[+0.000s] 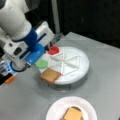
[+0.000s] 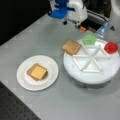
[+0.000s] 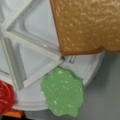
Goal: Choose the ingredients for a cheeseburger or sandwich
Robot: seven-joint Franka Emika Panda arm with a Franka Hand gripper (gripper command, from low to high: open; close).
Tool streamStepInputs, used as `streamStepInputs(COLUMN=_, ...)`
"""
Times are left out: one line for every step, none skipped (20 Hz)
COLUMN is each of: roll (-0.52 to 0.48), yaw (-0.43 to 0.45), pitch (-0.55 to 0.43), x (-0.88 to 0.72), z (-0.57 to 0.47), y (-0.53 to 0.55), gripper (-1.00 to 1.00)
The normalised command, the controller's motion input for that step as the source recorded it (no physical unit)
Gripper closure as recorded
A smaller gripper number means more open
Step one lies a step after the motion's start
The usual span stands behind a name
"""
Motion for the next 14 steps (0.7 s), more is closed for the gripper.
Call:
streamStepInputs(roll=0.366, yaw=0.087, pitch=0.009, x=0.20, z=-0.05, y=-0.37, gripper=-1.00)
streamStepInputs(roll=0.352, yaw=0.089, pitch=0.014, x=0.22, z=-0.03, y=-0.34, gripper=-1.00)
streamStepInputs(roll=0.368, yaw=0.098, pitch=0.019, x=0.24, z=-0.02, y=-0.32, gripper=-1.00)
streamStepInputs(roll=0.474, yaw=0.132, pitch=0.042, x=0.27, z=-0.01, y=-0.30, gripper=-1.00)
streamStepInputs(roll=0.532, yaw=0.153, pitch=0.041, x=0.31, z=-0.03, y=-0.28, gripper=-1.00)
streamStepInputs(roll=0.521, yaw=0.163, pitch=0.048, x=0.33, z=-0.04, y=-0.25, gripper=-1.00)
streamStepInputs(roll=0.530, yaw=0.155, pitch=0.010, x=0.37, z=-0.06, y=-0.24, gripper=-1.00)
streamStepInputs(roll=0.480, yaw=0.155, pitch=0.004, x=0.40, z=-0.08, y=-0.24, gripper=-1.00)
streamStepInputs(roll=0.436, yaw=0.157, pitch=0.013, x=0.42, z=-0.07, y=-0.23, gripper=-1.00)
streamStepInputs(roll=0.450, yaw=0.172, pitch=-0.013, x=0.43, z=-0.09, y=-0.25, gripper=-1.00)
streamStepInputs(roll=0.482, yaw=0.172, pitch=-0.029, x=0.44, z=-0.12, y=-0.26, gripper=-1.00)
streamStepInputs(roll=0.464, yaw=0.173, pitch=-0.028, x=0.42, z=-0.10, y=-0.27, gripper=-1.00)
streamStepInputs(roll=0.518, yaw=0.185, pitch=-0.027, x=0.40, z=-0.13, y=-0.27, gripper=-1.00)
streamStepInputs(roll=0.533, yaw=0.201, pitch=-0.048, x=0.36, z=-0.15, y=-0.26, gripper=-1.00)
